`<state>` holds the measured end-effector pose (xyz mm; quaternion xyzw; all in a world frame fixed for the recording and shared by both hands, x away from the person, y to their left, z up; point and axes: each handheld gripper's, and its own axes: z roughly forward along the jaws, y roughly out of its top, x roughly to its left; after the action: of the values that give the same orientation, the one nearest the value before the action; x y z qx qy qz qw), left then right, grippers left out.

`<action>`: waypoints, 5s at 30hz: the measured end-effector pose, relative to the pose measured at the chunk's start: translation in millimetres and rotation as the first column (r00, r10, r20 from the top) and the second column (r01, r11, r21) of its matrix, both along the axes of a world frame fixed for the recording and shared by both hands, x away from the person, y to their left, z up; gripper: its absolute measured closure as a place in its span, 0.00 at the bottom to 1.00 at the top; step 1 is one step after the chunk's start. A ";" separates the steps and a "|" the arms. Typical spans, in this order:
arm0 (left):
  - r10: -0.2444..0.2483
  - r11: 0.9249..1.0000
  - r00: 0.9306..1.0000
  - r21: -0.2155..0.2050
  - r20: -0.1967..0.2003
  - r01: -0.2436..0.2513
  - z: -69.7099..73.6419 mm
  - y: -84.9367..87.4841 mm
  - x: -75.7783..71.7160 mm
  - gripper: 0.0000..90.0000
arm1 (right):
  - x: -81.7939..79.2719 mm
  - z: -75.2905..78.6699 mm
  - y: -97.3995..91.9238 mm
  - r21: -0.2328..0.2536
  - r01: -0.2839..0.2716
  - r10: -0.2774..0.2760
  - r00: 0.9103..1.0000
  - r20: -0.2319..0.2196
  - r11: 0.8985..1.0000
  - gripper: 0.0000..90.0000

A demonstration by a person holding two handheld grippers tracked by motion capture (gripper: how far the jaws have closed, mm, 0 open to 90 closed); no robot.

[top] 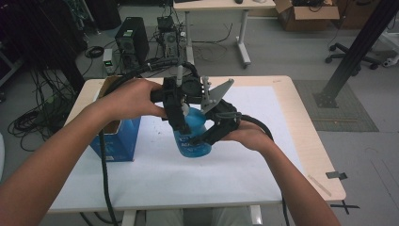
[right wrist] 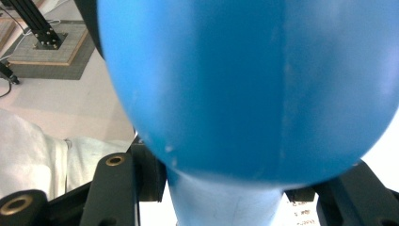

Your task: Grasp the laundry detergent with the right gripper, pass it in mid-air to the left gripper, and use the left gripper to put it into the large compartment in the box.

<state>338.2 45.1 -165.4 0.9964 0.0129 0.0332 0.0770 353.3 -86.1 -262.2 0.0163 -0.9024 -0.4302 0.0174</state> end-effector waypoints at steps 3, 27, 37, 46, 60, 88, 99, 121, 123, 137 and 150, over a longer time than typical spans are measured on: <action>0.005 1.000 1.000 0.003 0.002 -0.005 -0.4 -0.7 -0.8 0.42 | -1.0 -0.5 0.1 0.000 -0.001 0.001 1.000 -0.011 1.000 0.49; 0.157 0.984 0.985 0.071 0.069 -0.162 15.8 14.7 2.0 0.42 | 6.6 -2.8 -50.8 -0.123 0.212 -0.209 0.977 0.035 0.969 0.07; 0.382 0.918 0.915 0.063 0.134 -0.392 49.5 36.4 16.5 0.42 | 5.6 0.8 -95.0 -0.343 0.334 -0.318 0.942 0.104 0.878 0.06; 0.575 0.807 0.799 0.036 0.176 -0.589 84.8 53.8 29.6 0.42 | 2.6 9.9 -134.7 -0.397 0.392 -0.376 0.919 0.122 0.830 0.06; 0.851 0.507 0.485 -0.070 0.202 -0.859 119.6 105.7 48.8 0.43 | -7.1 18.7 -168.9 -0.409 0.429 -0.406 0.902 0.145 0.806 0.08; 0.982 0.102 0.082 -0.111 0.168 -0.989 75.7 189.4 66.0 0.43 | -9.0 17.3 -175.4 -0.418 0.422 -0.386 0.906 0.173 0.804 0.12; 0.981 0.101 0.085 -0.083 0.172 -0.991 30.0 190.4 71.8 0.43 | -7.8 13.8 -177.9 -0.413 0.432 -0.403 0.901 0.160 0.802 0.12; 0.976 0.144 0.132 -0.060 0.173 -0.988 -49.5 190.4 80.2 0.43 | -10.8 7.3 -184.7 -0.405 0.448 -0.428 0.892 0.144 0.797 0.13; 0.976 0.146 0.134 -0.059 0.173 -0.988 -54.6 190.6 80.8 0.43 | -10.7 6.7 -185.5 -0.408 0.448 -0.428 0.892 0.144 0.795 0.13; 0.977 0.151 0.144 -0.031 0.155 -0.988 -83.7 200.8 81.3 0.43 | -9.5 5.4 -183.8 -0.408 0.443 -0.431 0.893 0.126 0.799 0.13; 0.978 0.154 0.152 -0.006 0.142 -0.988 -102.0 202.7 82.4 0.43 | -8.9 3.2 -182.4 -0.416 0.442 -0.433 0.893 0.122 0.795 0.13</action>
<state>420.6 247.8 -267.3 0.7481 0.6504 0.1318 -0.0063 344.5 -268.4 -259.0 -0.1925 -0.9542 -0.2112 -0.0884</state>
